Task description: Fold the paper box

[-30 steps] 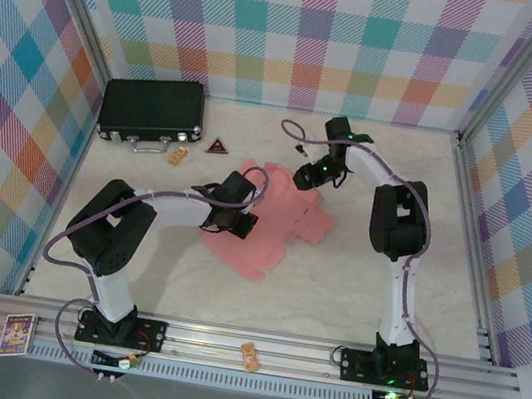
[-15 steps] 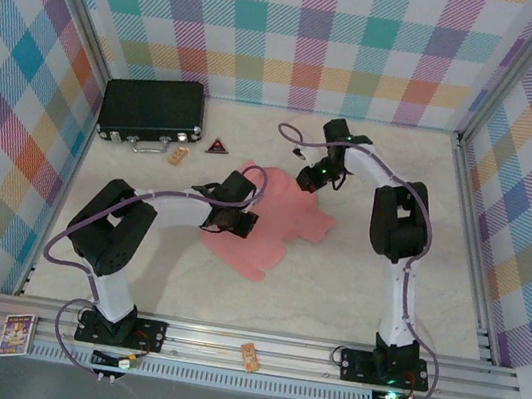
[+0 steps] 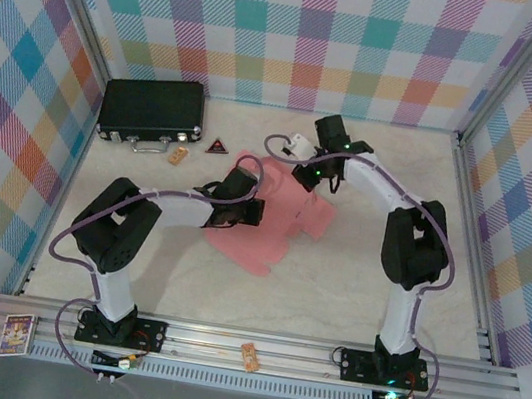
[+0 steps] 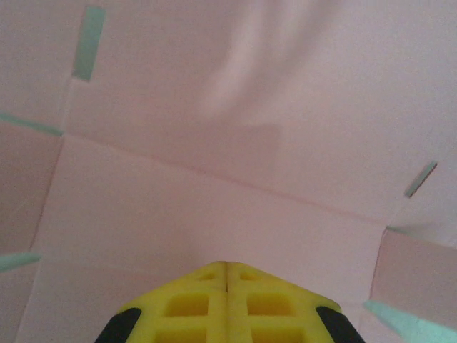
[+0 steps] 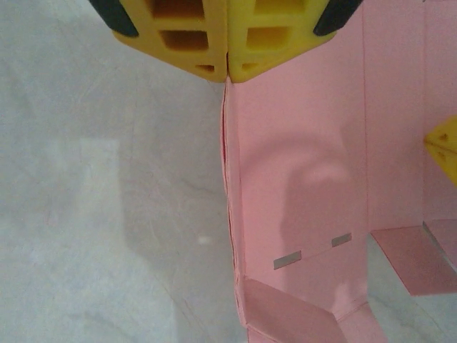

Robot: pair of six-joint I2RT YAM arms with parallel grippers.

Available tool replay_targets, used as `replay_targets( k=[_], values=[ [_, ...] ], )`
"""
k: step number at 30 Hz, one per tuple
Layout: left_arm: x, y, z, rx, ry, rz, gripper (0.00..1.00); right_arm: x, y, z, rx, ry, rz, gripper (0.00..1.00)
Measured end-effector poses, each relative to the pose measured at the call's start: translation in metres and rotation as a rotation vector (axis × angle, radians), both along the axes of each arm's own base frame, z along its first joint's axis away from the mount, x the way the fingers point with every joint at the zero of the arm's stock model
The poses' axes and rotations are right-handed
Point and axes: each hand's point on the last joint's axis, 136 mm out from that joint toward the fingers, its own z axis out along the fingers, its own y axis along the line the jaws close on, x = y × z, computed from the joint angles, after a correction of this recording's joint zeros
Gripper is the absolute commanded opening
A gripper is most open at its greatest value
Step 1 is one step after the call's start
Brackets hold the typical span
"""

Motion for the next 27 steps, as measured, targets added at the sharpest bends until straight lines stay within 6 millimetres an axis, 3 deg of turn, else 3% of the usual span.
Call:
replay_targets(
  k=[9, 14, 20, 22, 27],
  values=[
    [0.014, -0.01, 0.006, -0.101, -0.043, 0.057, 0.0, -0.009, 0.005, 0.003, -0.131, -0.183, 0.037, 0.0],
    [0.0, 0.003, 0.022, -0.112, -0.069, 0.074, 0.0, 0.007, -0.004, 0.006, -0.206, -0.31, 0.028, 0.0],
    [-0.007, 0.039, 0.082, -0.128, -0.204, 0.163, 0.0, 0.025, -0.007, 0.034, -0.24, -0.482, 0.045, 0.0],
    [-0.003, 0.06, 0.098, -0.136, -0.24, 0.214, 0.07, 0.029, -0.005, 0.042, -0.241, -0.542, 0.06, 0.0],
    [0.012, 0.122, 0.1, -0.086, -0.248, 0.381, 0.12, 0.029, -0.004, 0.042, -0.257, -0.627, 0.108, 0.0]
  ],
)
